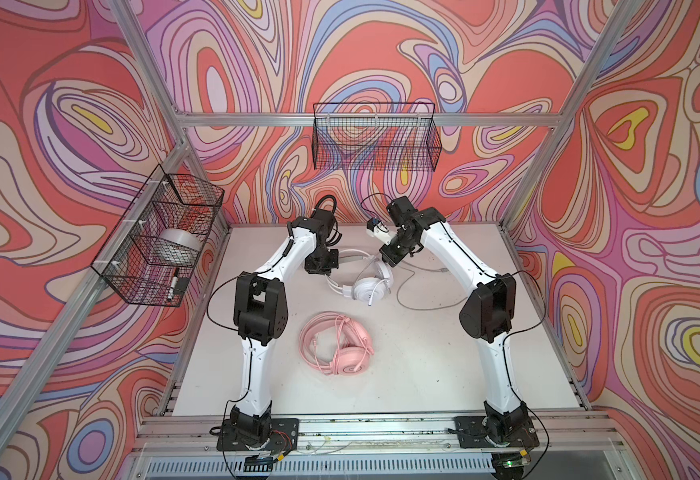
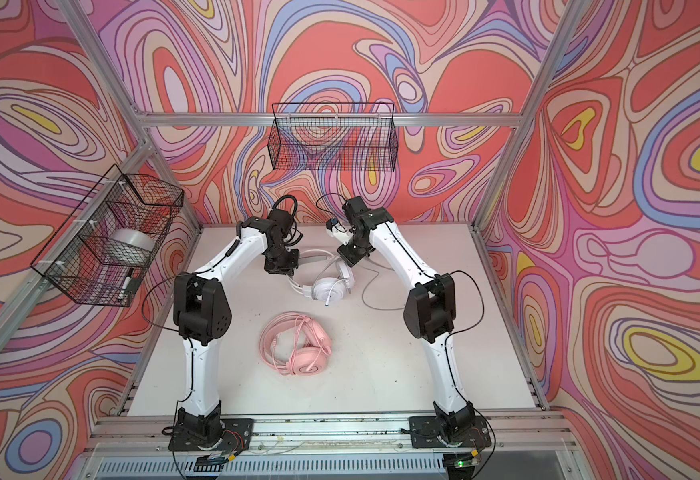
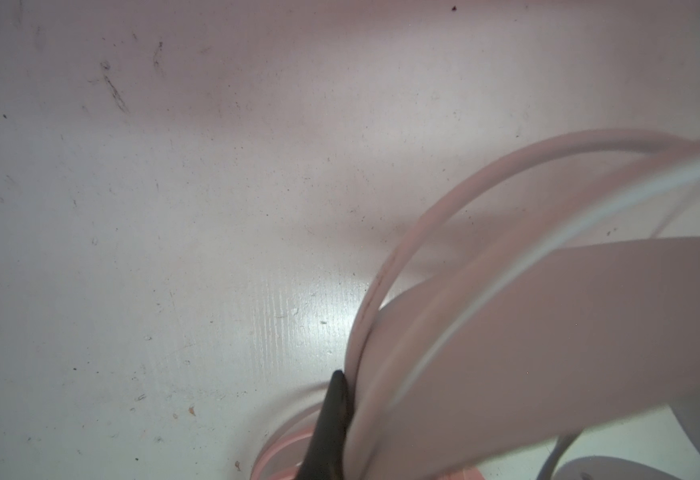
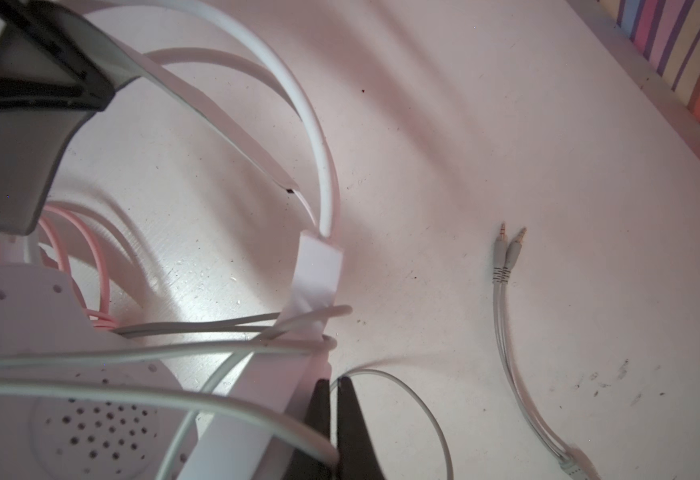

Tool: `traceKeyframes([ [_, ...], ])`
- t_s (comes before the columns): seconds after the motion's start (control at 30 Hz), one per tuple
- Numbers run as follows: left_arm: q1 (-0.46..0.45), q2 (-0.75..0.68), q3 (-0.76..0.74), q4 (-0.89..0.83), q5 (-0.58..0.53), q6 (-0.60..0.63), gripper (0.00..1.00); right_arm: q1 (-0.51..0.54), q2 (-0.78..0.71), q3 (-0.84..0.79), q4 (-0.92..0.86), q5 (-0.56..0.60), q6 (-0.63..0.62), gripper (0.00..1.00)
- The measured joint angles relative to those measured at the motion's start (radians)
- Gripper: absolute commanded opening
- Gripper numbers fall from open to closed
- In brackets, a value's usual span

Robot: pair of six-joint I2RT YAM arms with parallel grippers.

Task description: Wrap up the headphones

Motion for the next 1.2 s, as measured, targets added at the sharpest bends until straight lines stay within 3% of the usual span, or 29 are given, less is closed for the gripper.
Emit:
traceKeyframes([
  [0.1,-0.002,-0.019,-0.011,0.008,0.015,0.003,0.00,-0.013,0.012,-0.019,0.021,-0.020,0.022,0.07],
  [0.47,-0.003,-0.035,-0.021,0.011,0.059,0.027,0.00,-0.107,0.016,-0.196,0.149,-0.094,0.097,0.37],
  [0.83,0.013,-0.050,-0.022,0.013,0.161,0.022,0.00,-0.170,0.008,-0.399,0.310,-0.188,0.185,0.52],
  [1.2,0.053,-0.114,-0.034,0.052,0.269,-0.019,0.00,-0.195,-0.024,-0.570,0.466,-0.298,0.272,0.58],
])
